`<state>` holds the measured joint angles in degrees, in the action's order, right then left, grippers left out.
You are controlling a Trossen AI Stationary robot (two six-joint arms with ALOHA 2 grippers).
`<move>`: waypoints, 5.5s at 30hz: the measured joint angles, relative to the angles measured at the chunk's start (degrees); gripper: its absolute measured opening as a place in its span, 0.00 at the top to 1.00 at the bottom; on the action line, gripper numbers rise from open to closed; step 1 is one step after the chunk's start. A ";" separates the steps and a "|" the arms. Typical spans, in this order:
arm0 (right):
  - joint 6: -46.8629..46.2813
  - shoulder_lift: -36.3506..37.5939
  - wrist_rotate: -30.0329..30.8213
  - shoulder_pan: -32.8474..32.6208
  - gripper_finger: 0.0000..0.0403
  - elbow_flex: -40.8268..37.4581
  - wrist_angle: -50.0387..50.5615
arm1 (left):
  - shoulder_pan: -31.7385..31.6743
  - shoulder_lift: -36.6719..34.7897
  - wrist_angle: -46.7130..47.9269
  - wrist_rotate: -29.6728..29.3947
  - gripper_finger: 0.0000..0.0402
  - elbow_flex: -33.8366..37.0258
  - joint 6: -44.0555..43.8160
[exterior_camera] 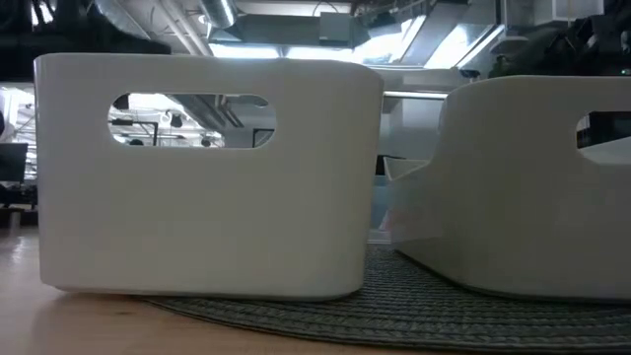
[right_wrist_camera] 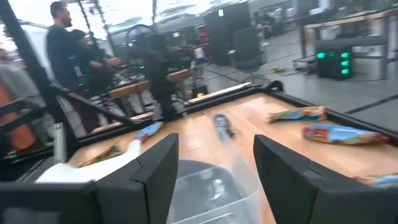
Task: Pick and place Granola Bars by type
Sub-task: Put the left blue chocolate chip into the transparent bin
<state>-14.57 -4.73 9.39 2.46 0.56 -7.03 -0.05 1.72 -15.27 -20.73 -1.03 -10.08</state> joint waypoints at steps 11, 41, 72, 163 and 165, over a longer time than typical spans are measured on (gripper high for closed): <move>1.53 0.02 0.74 0.00 0.48 0.00 -6.93 | -0.02 27.23 34.08 -11.78 0.69 -48.71 12.66; 5.89 0.02 0.58 0.00 0.48 0.00 -9.00 | -23.98 68.37 78.85 11.24 0.45 -60.90 0.19; 2.81 0.04 -0.09 -0.02 0.48 0.00 -8.46 | -29.94 97.55 57.23 16.70 0.51 -53.08 9.11; 2.67 -0.15 1.70 -0.02 0.48 -0.02 -13.62 | -9.23 102.69 43.20 29.74 0.97 -77.39 -11.91; 2.56 -0.15 1.70 -0.02 0.48 -0.02 -13.57 | -8.86 103.21 43.34 29.90 0.97 -77.93 -11.83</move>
<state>-12.01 -4.89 11.09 2.44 0.54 -20.60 -8.92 104.93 28.07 9.17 -78.96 -21.92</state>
